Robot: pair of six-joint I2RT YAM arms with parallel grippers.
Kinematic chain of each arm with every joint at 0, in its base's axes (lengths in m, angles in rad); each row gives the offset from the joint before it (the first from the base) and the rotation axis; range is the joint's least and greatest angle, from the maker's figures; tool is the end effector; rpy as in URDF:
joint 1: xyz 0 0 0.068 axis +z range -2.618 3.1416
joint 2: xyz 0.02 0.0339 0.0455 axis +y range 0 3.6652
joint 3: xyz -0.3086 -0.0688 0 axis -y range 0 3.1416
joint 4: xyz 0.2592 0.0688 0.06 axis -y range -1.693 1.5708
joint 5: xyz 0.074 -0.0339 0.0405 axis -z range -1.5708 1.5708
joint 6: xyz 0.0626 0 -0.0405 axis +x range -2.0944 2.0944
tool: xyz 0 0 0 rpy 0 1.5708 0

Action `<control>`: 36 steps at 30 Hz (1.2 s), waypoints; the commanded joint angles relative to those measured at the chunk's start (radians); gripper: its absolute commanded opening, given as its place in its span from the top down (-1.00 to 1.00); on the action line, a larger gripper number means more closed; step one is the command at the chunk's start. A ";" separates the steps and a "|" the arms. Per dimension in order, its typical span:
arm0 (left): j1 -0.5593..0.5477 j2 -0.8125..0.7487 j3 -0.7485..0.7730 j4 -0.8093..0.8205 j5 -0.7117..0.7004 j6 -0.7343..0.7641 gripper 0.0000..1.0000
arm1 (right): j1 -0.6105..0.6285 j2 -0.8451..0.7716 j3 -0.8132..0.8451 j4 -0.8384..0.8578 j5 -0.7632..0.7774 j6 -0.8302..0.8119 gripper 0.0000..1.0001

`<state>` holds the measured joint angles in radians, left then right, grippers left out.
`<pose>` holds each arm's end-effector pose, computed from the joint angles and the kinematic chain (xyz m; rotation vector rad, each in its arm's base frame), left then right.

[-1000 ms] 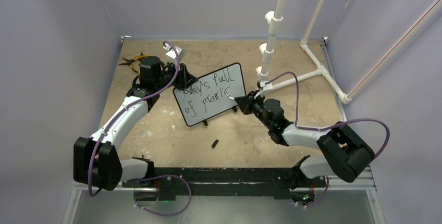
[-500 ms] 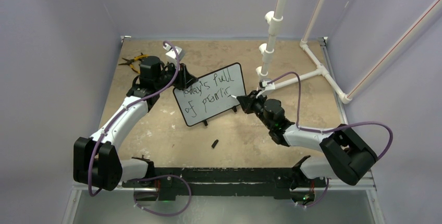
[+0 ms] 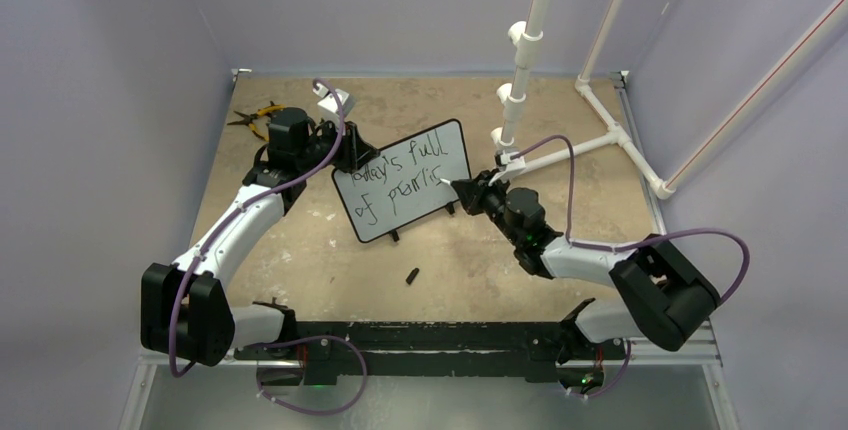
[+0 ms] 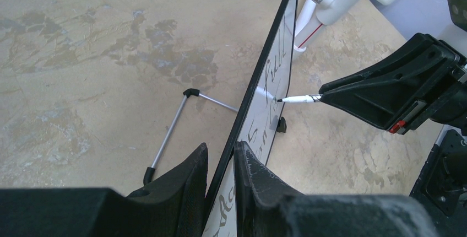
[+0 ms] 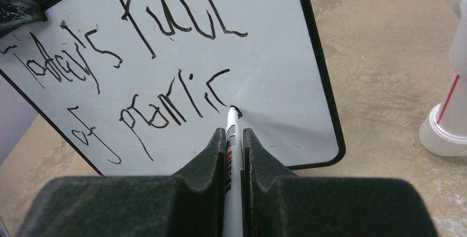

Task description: Write a sentence on the whiteboard

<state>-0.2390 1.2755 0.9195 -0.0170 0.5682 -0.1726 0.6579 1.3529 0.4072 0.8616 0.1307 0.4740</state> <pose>0.2953 -0.1066 0.3284 0.4490 1.9184 -0.8218 0.2338 0.1704 0.2283 -0.0545 1.7082 0.7467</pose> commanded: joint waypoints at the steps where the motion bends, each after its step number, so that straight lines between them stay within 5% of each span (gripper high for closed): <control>1: -0.016 0.015 -0.022 -0.063 -0.011 -0.002 0.56 | -0.003 0.033 0.051 0.058 -0.021 -0.023 1.00; 15: -0.016 0.017 -0.023 -0.063 -0.009 -0.004 0.57 | -0.004 -0.076 -0.002 0.019 0.058 -0.011 1.00; 36: -0.016 0.021 -0.025 -0.067 -0.009 0.005 0.57 | -0.027 -0.022 0.016 0.003 0.100 -0.005 1.00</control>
<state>-0.2428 1.2755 0.9195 -0.0174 0.5652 -0.1722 0.6407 1.3357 0.4099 0.8555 0.1909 0.4713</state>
